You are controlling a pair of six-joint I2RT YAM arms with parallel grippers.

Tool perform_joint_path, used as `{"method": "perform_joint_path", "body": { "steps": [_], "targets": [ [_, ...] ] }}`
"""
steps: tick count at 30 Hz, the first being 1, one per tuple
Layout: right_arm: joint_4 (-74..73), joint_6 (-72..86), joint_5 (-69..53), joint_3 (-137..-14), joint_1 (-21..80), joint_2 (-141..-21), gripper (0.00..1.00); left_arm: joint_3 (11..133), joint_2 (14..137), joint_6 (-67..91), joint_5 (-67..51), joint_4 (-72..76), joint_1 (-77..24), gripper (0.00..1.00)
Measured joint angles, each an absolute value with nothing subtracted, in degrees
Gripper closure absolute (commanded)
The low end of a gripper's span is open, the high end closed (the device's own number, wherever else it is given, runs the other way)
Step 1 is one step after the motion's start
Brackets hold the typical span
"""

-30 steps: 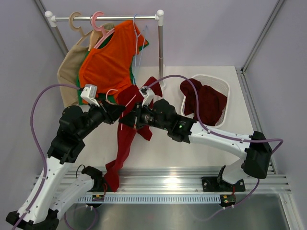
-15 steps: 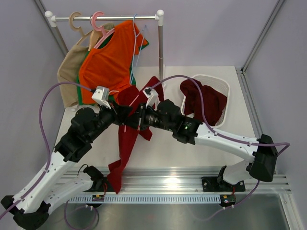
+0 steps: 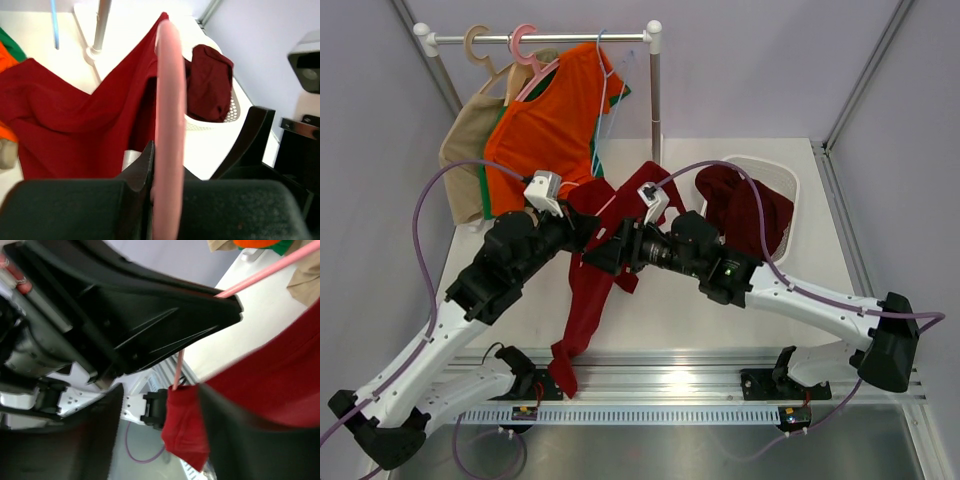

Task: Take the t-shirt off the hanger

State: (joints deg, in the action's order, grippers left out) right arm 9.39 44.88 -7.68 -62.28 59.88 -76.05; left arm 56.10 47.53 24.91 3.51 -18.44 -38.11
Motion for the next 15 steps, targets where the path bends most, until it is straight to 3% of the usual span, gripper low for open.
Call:
{"method": "perform_joint_path", "body": {
  "steps": [2, 6, 8, 9, 12, 15],
  "targets": [
    [7.9, 43.4, -8.29, -62.43, 59.66, -75.09, 0.14, 57.08, 48.18, 25.06, 3.68, -18.9, -38.0, 1.0],
    [5.43, 40.75, -9.54, -63.24, 59.64, -74.83, 0.14, 58.54, 48.51, 25.04, 3.7, -19.2, -38.0, 1.0],
    [4.05, 39.53, -9.08, -63.05, 59.64, -74.02, 0.2, 58.85, 48.36, 24.8, 3.7, -19.31, -38.0, 1.0],
    [3.2, 38.74, -8.23, -62.83, 59.64, -73.14, 0.3, 58.85, 48.18, 24.43, 3.68, -19.59, -38.0, 1.0],
    [-0.47, 35.27, -5.15, -62.54, 59.0, -68.9, 0.45, 58.85, 46.85, 23.31, 3.68, -21.43, -38.0, 1.0],
    [-5.61, 27.4, -6.0, -64.34, 55.66, -64.45, 0.4, 59.16, 44.75, 21.61, 3.05, -24.95, -38.0, 1.0]
  ]
}}
